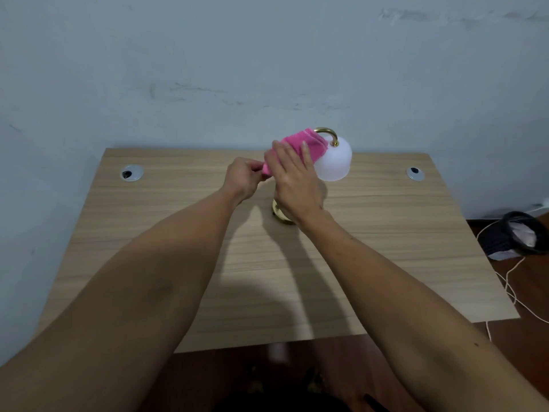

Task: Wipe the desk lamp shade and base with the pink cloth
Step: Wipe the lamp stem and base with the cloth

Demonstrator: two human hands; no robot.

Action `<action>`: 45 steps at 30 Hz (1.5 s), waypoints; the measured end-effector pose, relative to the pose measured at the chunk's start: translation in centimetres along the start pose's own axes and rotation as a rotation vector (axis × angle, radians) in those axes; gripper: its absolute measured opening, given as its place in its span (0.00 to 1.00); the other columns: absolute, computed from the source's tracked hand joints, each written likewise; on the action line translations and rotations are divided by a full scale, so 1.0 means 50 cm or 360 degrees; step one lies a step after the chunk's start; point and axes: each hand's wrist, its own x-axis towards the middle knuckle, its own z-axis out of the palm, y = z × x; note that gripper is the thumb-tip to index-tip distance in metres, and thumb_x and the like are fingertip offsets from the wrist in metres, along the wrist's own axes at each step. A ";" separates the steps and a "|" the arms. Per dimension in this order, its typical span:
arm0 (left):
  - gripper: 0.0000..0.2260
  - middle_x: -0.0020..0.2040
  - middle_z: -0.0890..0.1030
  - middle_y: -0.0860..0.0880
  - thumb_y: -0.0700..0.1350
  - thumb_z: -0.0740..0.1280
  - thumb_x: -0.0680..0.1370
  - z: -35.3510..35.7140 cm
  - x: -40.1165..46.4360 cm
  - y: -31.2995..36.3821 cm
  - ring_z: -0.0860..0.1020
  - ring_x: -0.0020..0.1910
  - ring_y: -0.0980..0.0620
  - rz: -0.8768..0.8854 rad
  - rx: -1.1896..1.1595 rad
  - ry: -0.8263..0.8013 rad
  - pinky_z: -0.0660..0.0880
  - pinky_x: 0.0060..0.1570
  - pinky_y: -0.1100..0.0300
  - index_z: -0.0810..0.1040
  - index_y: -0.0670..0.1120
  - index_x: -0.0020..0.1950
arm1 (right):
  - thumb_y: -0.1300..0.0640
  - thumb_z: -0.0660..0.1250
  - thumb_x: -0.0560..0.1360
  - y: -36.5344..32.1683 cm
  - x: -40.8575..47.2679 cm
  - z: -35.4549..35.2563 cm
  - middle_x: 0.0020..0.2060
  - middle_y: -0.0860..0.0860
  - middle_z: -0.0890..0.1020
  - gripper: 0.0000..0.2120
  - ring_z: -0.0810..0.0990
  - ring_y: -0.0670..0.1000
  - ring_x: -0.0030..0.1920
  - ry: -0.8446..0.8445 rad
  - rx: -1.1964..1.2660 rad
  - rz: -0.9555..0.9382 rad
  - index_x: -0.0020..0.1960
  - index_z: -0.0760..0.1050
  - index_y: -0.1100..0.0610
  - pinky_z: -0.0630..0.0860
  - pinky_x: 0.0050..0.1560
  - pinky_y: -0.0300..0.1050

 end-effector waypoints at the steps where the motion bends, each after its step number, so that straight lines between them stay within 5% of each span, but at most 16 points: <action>1: 0.04 0.40 0.86 0.46 0.41 0.73 0.77 0.000 -0.002 0.002 0.80 0.43 0.56 -0.0001 -0.0037 -0.0015 0.78 0.51 0.58 0.88 0.42 0.48 | 0.65 0.58 0.73 -0.001 -0.001 -0.001 0.71 0.62 0.76 0.26 0.74 0.61 0.73 0.0018 0.0026 0.0073 0.70 0.75 0.64 0.54 0.79 0.64; 5: 0.05 0.36 0.84 0.49 0.41 0.73 0.76 -0.005 0.003 -0.006 0.82 0.43 0.56 0.0021 -0.0037 -0.0059 0.79 0.53 0.57 0.88 0.48 0.42 | 0.65 0.56 0.72 0.006 0.003 0.000 0.70 0.61 0.78 0.26 0.76 0.63 0.71 -0.0005 0.0079 -0.0095 0.69 0.77 0.64 0.58 0.78 0.63; 12: 0.05 0.43 0.88 0.43 0.43 0.74 0.76 -0.001 0.005 -0.005 0.85 0.45 0.53 0.0027 -0.0017 -0.0057 0.81 0.56 0.53 0.89 0.45 0.48 | 0.67 0.53 0.72 0.018 -0.007 -0.009 0.68 0.61 0.78 0.28 0.76 0.64 0.70 -0.0019 0.0227 -0.0102 0.69 0.76 0.65 0.62 0.77 0.62; 18: 0.04 0.37 0.83 0.51 0.43 0.76 0.75 0.006 0.012 -0.007 0.79 0.39 0.57 -0.0041 -0.0103 -0.0071 0.76 0.49 0.63 0.87 0.44 0.47 | 0.77 0.62 0.70 0.094 -0.037 -0.031 0.72 0.61 0.76 0.30 0.73 0.63 0.73 -0.0087 0.0523 -0.0172 0.72 0.75 0.65 0.64 0.76 0.56; 22: 0.06 0.40 0.84 0.48 0.44 0.77 0.75 0.007 0.015 -0.009 0.79 0.40 0.55 -0.0073 -0.0086 -0.0071 0.76 0.51 0.61 0.88 0.43 0.49 | 0.76 0.61 0.74 0.072 -0.051 -0.059 0.71 0.58 0.77 0.30 0.75 0.56 0.71 0.0107 0.0947 0.0435 0.74 0.74 0.60 0.70 0.71 0.45; 26: 0.06 0.41 0.85 0.48 0.44 0.76 0.75 0.002 0.015 -0.007 0.80 0.40 0.55 -0.0078 -0.0073 -0.0093 0.77 0.53 0.61 0.88 0.42 0.50 | 0.70 0.57 0.79 0.018 -0.024 -0.096 0.52 0.51 0.82 0.20 0.77 0.43 0.50 0.0486 0.1352 0.1244 0.66 0.79 0.60 0.72 0.52 0.26; 29: 0.06 0.40 0.84 0.48 0.43 0.76 0.75 0.000 0.015 -0.006 0.79 0.39 0.57 -0.0082 -0.0079 -0.0100 0.75 0.50 0.63 0.88 0.42 0.49 | 0.63 0.57 0.79 0.019 -0.074 -0.073 0.48 0.52 0.84 0.14 0.80 0.54 0.49 0.0099 0.1130 0.1080 0.57 0.79 0.56 0.78 0.48 0.49; 35: 0.05 0.37 0.82 0.53 0.44 0.75 0.76 0.004 0.004 -0.002 0.78 0.35 0.64 -0.0090 -0.0119 -0.0089 0.74 0.44 0.67 0.86 0.43 0.49 | 0.62 0.57 0.79 0.075 -0.167 -0.004 0.42 0.54 0.82 0.12 0.80 0.57 0.43 -0.0571 0.1222 0.1828 0.47 0.79 0.58 0.75 0.39 0.52; 39: 0.20 0.52 0.86 0.45 0.48 0.78 0.73 0.021 -0.013 -0.011 0.85 0.52 0.48 -0.0216 -0.0300 -0.0006 0.80 0.60 0.55 0.82 0.41 0.62 | 0.58 0.63 0.79 0.113 -0.199 0.018 0.42 0.56 0.82 0.06 0.81 0.57 0.42 -0.0592 0.1524 0.2262 0.45 0.75 0.59 0.78 0.39 0.52; 45: 0.39 0.66 0.81 0.41 0.63 0.75 0.69 0.079 -0.028 -0.040 0.81 0.62 0.43 -0.0543 -0.0323 -0.0123 0.76 0.66 0.44 0.74 0.40 0.72 | 0.53 0.74 0.78 0.155 -0.201 0.043 0.45 0.56 0.82 0.15 0.82 0.55 0.42 -0.0384 0.2030 0.2702 0.56 0.74 0.61 0.84 0.47 0.55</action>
